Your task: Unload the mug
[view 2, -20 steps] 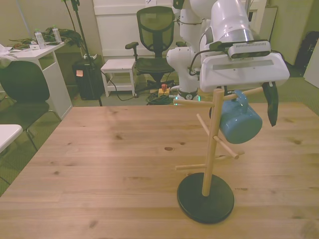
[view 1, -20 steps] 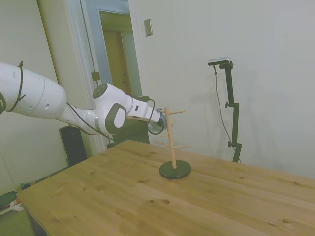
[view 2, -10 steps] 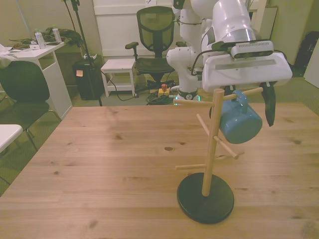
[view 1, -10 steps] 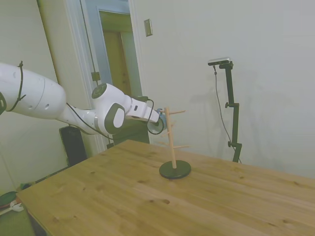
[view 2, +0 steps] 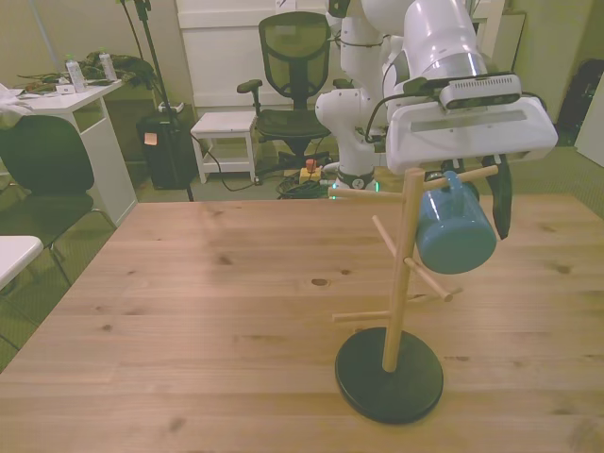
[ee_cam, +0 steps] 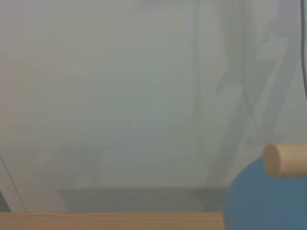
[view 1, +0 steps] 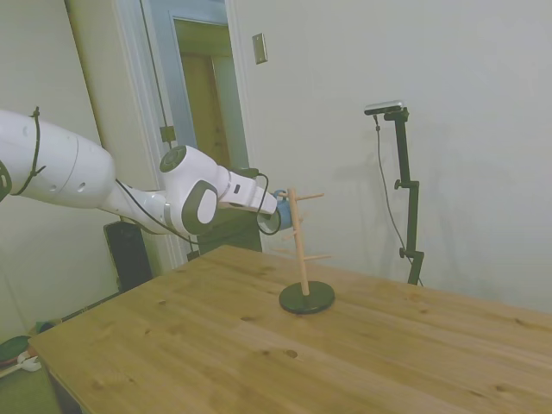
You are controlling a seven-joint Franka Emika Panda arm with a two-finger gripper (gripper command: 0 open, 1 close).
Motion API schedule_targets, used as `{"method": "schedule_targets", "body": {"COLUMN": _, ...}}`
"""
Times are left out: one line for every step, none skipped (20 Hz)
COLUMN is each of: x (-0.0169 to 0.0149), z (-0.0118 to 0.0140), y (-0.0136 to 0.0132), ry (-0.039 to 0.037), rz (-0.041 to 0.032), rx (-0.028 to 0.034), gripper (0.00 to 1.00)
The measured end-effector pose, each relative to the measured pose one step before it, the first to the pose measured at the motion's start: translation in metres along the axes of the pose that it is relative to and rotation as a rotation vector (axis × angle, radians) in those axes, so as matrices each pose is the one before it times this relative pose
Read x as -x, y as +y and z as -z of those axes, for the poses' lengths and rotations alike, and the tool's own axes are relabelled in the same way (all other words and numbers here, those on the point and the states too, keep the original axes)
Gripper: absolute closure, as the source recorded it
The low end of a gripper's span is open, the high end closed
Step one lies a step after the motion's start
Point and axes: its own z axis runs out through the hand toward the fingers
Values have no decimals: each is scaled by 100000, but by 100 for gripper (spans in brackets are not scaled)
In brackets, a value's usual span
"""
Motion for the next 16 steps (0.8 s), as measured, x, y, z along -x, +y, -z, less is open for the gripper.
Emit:
{"method": "schedule_targets", "body": {"x": -8, "z": 10, "y": -24, "ry": 19, "rz": 3, "rx": -49, "gripper": 100}}
{"method": "schedule_targets", "body": {"x": -8, "z": 16, "y": -44, "ry": 27, "rz": 15, "rx": -83, "gripper": 100}}
{"method": "schedule_targets", "body": {"x": 0, "z": 13, "y": -41, "ry": 10, "rz": 20, "rx": -71, "gripper": 100}}
{"method": "schedule_targets", "body": {"x": 22, "z": 0, "y": -20, "ry": -33, "rz": 21, "rx": -31, "gripper": 100}}
{"method": "schedule_targets", "body": {"x": 13, "z": 4, "y": -22, "ry": -26, "rz": -40, "rx": -42, "gripper": 100}}
{"method": "schedule_targets", "body": {"x": -2, "z": 2, "y": -6, "ry": -33, "rz": -215, "rx": -38, "gripper": 100}}
{"method": "schedule_targets", "body": {"x": -17, "z": 4, "y": 5, "ry": -44, "rz": -394, "rx": -65, "gripper": 100}}
{"method": "schedule_targets", "body": {"x": -21, "z": 19, "y": -15, "ry": -85, "rz": -594, "rx": -193, "gripper": 100}}
{"method": "schedule_targets", "body": {"x": -40, "z": 47, "y": -36, "ry": 46, "rz": -348, "rx": -427, "gripper": 100}}
{"method": "schedule_targets", "body": {"x": -98, "z": 73, "y": -36, "ry": 278, "rz": -347, "rx": -778, "gripper": 100}}
{"method": "schedule_targets", "body": {"x": -146, "z": 83, "y": 0, "ry": 125, "rz": -390, "rx": -784, "gripper": 100}}
{"method": "schedule_targets", "body": {"x": -116, "z": 99, "y": -22, "ry": 42, "rz": -259, "rx": -706, "gripper": 100}}
{"method": "schedule_targets", "body": {"x": -97, "z": 137, "y": -63, "ry": 28, "rz": -210, "rx": -645, "gripper": 100}}
{"method": "schedule_targets", "body": {"x": -97, "z": 190, "y": -114, "ry": 81, "rz": -241, "rx": -655, "gripper": 100}}
{"method": "schedule_targets", "body": {"x": -78, "z": 174, "y": -104, "ry": 13, "rz": 86, "rx": -468, "gripper": 100}}
{"method": "schedule_targets", "body": {"x": -13, "z": 169, "y": -158, "ry": -63, "rz": -77, "rx": -499, "gripper": 100}}
